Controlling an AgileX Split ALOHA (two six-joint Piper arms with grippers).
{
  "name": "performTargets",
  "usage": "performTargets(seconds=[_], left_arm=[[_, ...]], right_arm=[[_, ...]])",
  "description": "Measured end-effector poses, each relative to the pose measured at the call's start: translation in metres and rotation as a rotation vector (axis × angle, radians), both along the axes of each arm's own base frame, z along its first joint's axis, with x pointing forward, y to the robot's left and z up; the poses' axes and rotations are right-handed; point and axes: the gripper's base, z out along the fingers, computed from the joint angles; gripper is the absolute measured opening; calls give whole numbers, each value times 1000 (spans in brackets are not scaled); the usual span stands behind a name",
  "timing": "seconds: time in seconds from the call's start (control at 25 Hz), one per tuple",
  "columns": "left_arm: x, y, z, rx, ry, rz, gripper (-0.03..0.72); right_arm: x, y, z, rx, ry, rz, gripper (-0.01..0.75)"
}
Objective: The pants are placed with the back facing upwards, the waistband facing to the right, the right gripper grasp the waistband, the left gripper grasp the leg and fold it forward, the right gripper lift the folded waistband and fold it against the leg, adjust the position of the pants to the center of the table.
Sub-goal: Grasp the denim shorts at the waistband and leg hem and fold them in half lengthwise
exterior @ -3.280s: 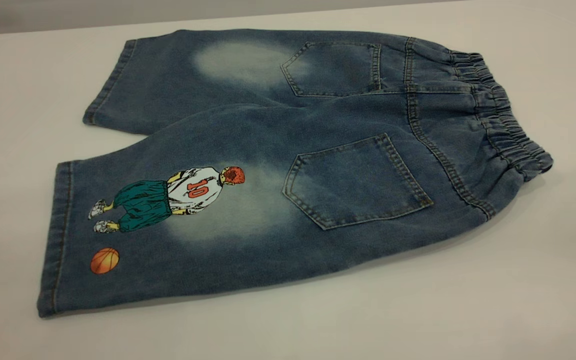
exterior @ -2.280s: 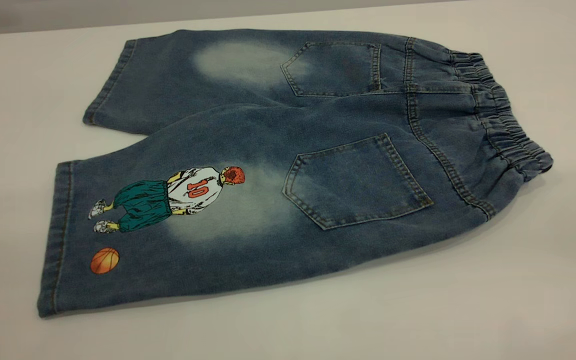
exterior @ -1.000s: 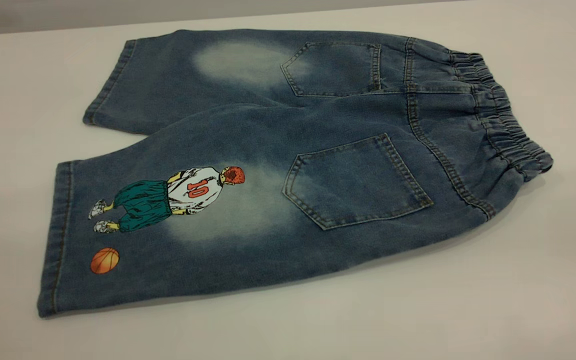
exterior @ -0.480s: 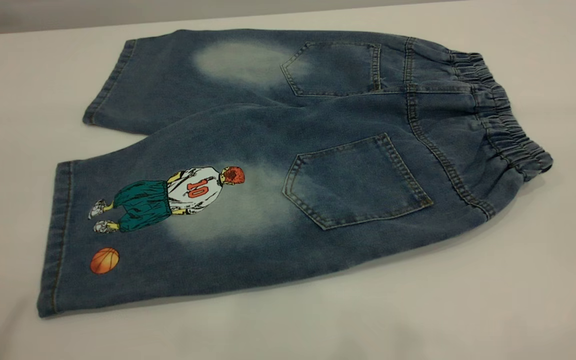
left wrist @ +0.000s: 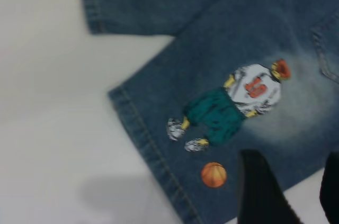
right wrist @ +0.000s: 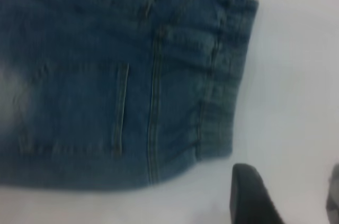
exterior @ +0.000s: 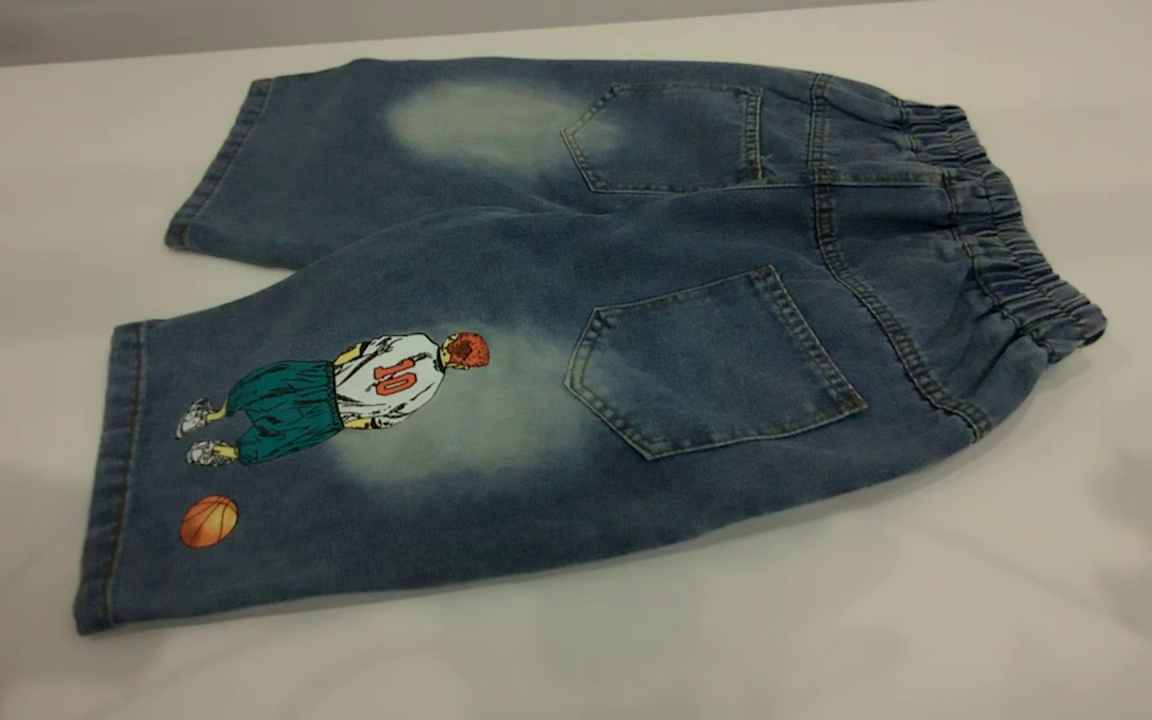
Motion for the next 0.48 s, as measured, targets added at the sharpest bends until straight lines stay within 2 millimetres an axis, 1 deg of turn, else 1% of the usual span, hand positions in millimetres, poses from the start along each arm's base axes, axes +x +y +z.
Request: performTargets(seconds=[0.08,0.16,0.24,0.32,0.4,0.48], left_arm=[[4,-2,-4,-16,15,-24,303],[10,-4,-10,-19,31,-57,323],[14,-6,-15,-19,47,-88,346],[19,-8,-20,-29,56,-119,360],[22,-12,-22,-40,47,-153,367],[24,-20,-22,-45,15,-197,368]], right_arm=[[14,0,-4,-24,13,-6,267],[31,-3,-7,-52,-11,-14,267],[47,-9,-8,-55,-31,-43,268],[62,-16,-13,-68,-14,-62,272],[72,-23,-24,-85,37,-75,284],[77,-23,-40,-67,126,-84,307]])
